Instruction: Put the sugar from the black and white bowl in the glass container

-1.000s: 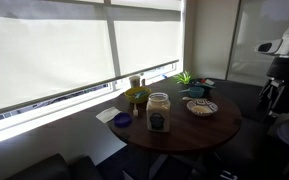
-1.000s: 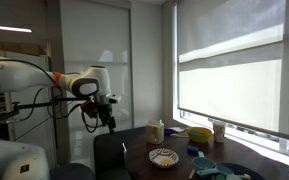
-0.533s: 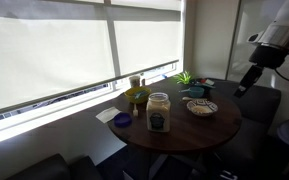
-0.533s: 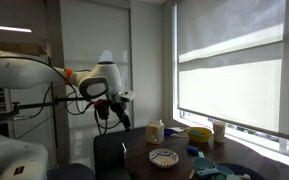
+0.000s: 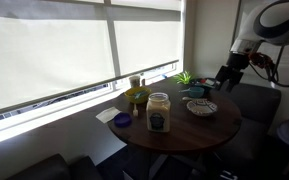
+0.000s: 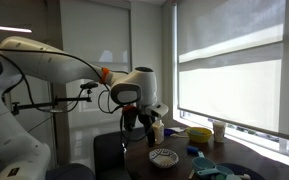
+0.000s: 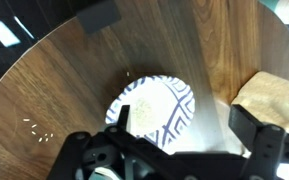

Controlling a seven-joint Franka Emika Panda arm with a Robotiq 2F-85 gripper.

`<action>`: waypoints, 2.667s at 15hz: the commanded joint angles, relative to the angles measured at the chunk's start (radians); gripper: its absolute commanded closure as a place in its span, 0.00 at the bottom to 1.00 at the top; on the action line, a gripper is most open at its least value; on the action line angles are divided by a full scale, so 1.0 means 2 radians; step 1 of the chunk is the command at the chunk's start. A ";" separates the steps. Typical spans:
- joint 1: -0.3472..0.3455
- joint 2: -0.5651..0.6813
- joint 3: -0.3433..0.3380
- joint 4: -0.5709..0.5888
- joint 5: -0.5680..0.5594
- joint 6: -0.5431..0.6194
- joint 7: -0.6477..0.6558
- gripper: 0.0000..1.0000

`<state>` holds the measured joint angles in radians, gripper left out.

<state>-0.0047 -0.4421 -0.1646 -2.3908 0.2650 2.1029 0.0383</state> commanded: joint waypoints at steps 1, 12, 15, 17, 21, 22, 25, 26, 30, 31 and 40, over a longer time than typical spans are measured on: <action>-0.027 0.093 -0.002 0.071 -0.009 -0.021 0.007 0.00; -0.054 0.142 0.004 0.093 -0.043 -0.015 -0.012 0.00; -0.054 0.142 0.005 0.092 -0.043 -0.015 -0.012 0.00; -0.053 0.139 0.003 0.088 -0.031 -0.003 -0.021 0.00; -0.052 0.162 -0.009 0.080 0.021 0.015 -0.071 0.00; -0.054 0.167 -0.010 0.077 0.026 0.017 -0.077 0.00; -0.053 0.178 -0.015 0.066 0.068 0.049 -0.129 0.01; -0.052 0.181 -0.015 0.062 0.085 0.059 -0.148 0.06; -0.052 0.194 -0.011 0.060 0.128 0.069 -0.196 0.44; -0.052 0.196 -0.010 0.060 0.133 0.068 -0.204 0.53; -0.054 0.196 -0.006 0.062 0.129 0.067 -0.219 1.00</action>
<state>-0.1059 -0.0444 -0.1876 -2.2666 0.5094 2.2195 -0.3842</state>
